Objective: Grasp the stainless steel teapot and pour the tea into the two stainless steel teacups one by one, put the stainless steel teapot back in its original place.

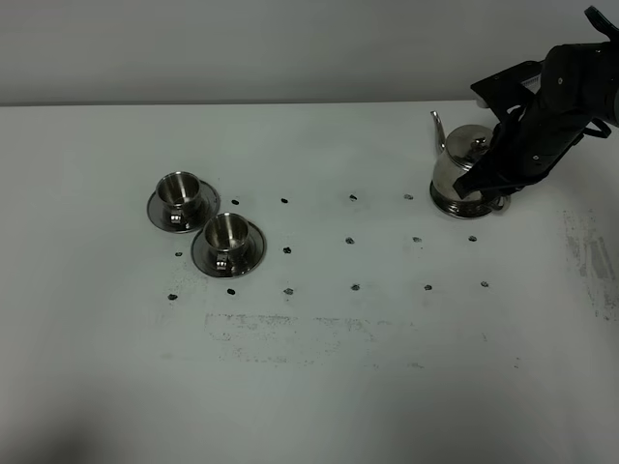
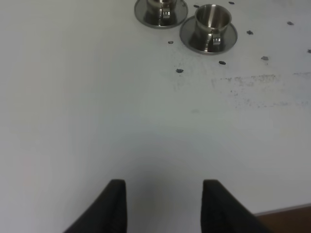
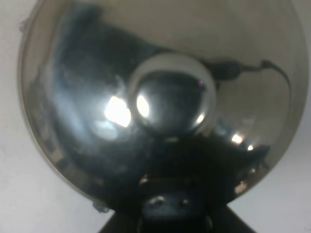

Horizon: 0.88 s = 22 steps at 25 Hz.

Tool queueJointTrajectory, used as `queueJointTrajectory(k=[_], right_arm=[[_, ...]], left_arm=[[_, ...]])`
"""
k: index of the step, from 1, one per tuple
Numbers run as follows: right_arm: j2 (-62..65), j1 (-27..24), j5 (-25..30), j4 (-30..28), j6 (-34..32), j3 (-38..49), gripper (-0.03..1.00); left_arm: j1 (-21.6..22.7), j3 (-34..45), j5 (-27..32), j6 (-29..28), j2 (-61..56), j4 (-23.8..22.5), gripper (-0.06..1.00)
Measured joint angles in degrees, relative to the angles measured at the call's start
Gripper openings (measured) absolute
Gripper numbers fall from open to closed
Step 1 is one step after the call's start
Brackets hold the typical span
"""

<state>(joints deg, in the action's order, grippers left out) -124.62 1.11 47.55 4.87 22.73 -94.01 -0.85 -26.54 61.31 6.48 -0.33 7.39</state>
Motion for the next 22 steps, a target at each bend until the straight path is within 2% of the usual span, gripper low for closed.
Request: queueJointTrajectory(k=[14,18,22], right_arm=[[8.4,0.6,6.2,0.3,0.3,0.0,0.2],[10.0,2.4,8.0,0.7,1.8,0.0,0.2],[10.5,6.1,7.6,1.6,4.9,-0.3,0.2]], left_arm=[[0.0,0.0,0.0,0.0,0.0,0.0,0.37],[0.0,0.0,0.0,0.0,0.0,0.0,0.37],[0.0,0.0,0.0,0.0,0.0,0.0,0.37]])
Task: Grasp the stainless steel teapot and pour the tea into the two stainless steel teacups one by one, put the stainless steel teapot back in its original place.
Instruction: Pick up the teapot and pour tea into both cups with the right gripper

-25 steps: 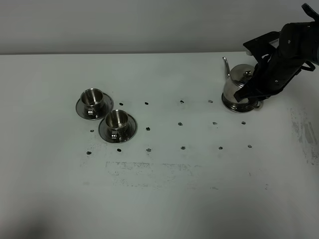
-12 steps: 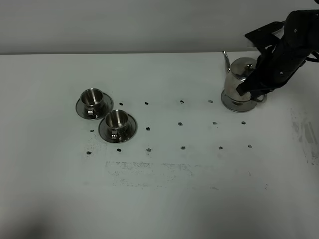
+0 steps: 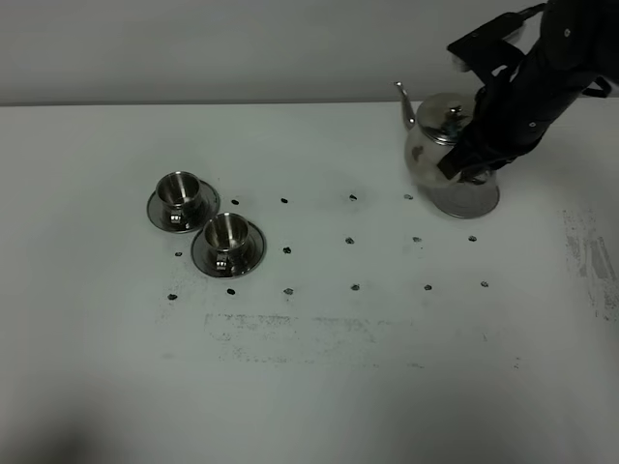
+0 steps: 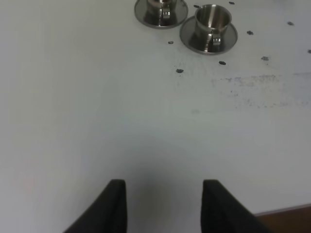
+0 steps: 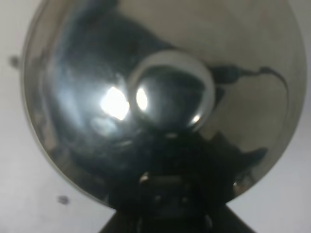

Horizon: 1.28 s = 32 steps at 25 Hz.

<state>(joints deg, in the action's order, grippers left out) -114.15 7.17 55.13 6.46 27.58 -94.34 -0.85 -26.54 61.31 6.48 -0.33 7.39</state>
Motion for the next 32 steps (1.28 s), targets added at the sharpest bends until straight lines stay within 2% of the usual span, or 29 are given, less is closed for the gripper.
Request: queueJointTrajectory(k=[4,8,15,21,32], right_arm=[[-0.8,4.2,-0.7,0.1,3.6,-3.0,0.2],[-3.6,8.9,-0.1,-1.8,6.4,-9.8,0.2],[-11.2,15.2,5.8,-5.8,12.7,-23.7,0.2],[-15.7,17.8,6.6,-10.4,19.1,-32.6,0.2],[-24.1,18.4,9.2,-8.9,31.7,-45.7,0.2]], left_arm=[[0.0,0.0,0.0,0.0,0.0,0.0,0.37],[0.0,0.0,0.0,0.0,0.0,0.0,0.37],[0.0,0.0,0.0,0.0,0.0,0.0,0.37],[0.0,0.0,0.0,0.0,0.0,0.0,0.37],[0.0,0.0,0.0,0.0,0.0,0.0,0.37]])
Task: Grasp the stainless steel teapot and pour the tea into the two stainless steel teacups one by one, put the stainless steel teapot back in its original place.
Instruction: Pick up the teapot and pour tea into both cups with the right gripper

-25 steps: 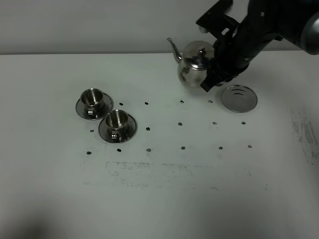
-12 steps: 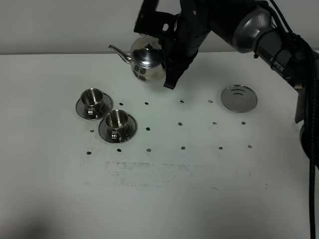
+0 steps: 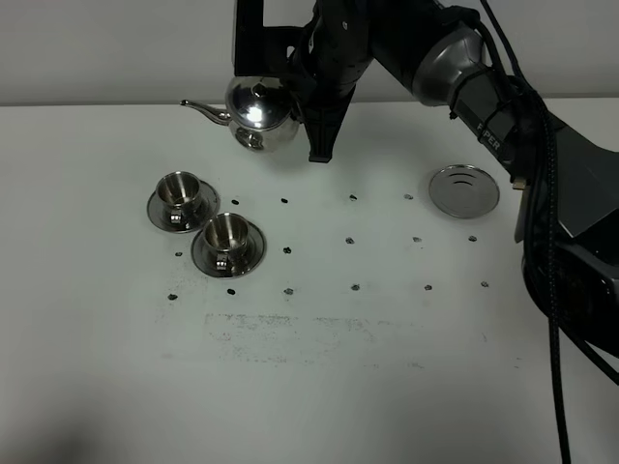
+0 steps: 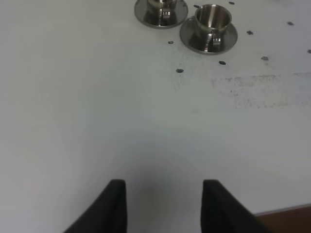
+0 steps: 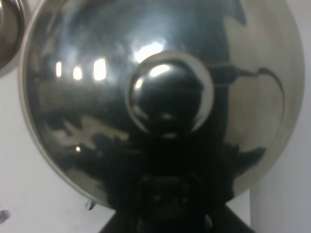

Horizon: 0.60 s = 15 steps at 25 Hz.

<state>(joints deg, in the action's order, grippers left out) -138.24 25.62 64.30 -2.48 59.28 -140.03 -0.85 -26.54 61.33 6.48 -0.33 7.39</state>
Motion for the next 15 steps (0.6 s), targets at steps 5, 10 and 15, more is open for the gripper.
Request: queueJointTrajectory(k=[5,10,15], right_arm=[[-1.3,0.1,-0.9,1.0,3.1,-0.6,0.2],[-2.5,0.2,-3.6,0.9,6.2,-0.6,0.2],[-3.6,0.3,-6.6,0.7,8.7,-0.6,0.2]], left_arm=[[0.0,0.0,0.0,0.0,0.0,0.0,0.37],[0.0,0.0,0.0,0.0,0.0,0.0,0.37],[0.0,0.0,0.0,0.0,0.0,0.1,0.37]])
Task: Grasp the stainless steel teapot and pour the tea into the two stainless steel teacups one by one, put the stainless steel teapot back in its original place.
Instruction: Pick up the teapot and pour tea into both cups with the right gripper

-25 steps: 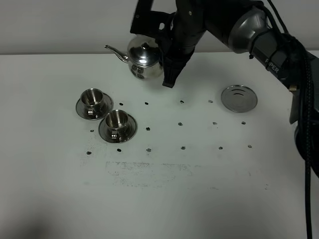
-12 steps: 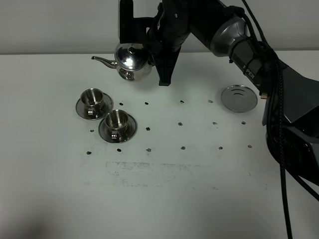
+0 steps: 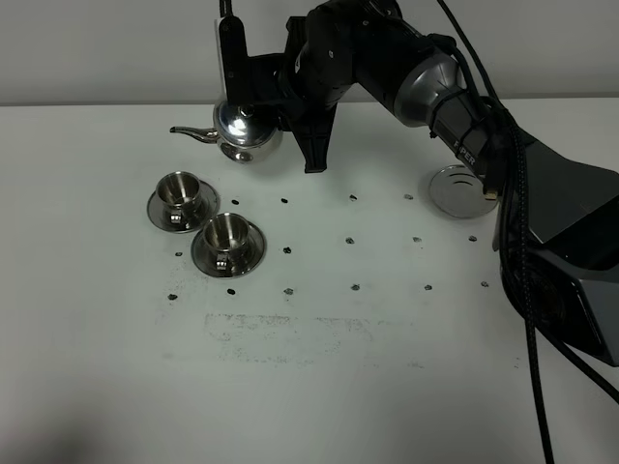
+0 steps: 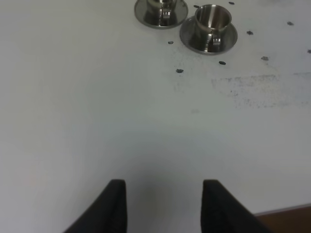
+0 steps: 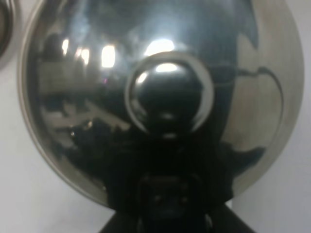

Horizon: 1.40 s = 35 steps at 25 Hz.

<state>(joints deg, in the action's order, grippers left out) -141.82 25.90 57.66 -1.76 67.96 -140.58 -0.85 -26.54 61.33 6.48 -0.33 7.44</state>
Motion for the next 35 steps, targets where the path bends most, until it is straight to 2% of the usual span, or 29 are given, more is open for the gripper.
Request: queueJointTrajectory(k=[6,14,24,35], right_arm=[[-0.1,0.0,-3.5,-2.4,1.0,0.0,0.2],[-0.8,0.1,-7.9,-2.7,4.5,0.0,0.2],[-4.0,0.9,-8.2,-7.1,5.0,0.0,0.2],[-4.9,4.5,-10.4,-15.0,4.9,0.0,0.2]], left_arm=[[0.0,0.0,0.0,0.0,0.0,0.0,0.37],[0.0,0.0,0.0,0.0,0.0,0.0,0.37],[0.0,0.0,0.0,0.0,0.0,0.0,0.37],[0.0,0.0,0.0,0.0,0.0,0.0,0.37]])
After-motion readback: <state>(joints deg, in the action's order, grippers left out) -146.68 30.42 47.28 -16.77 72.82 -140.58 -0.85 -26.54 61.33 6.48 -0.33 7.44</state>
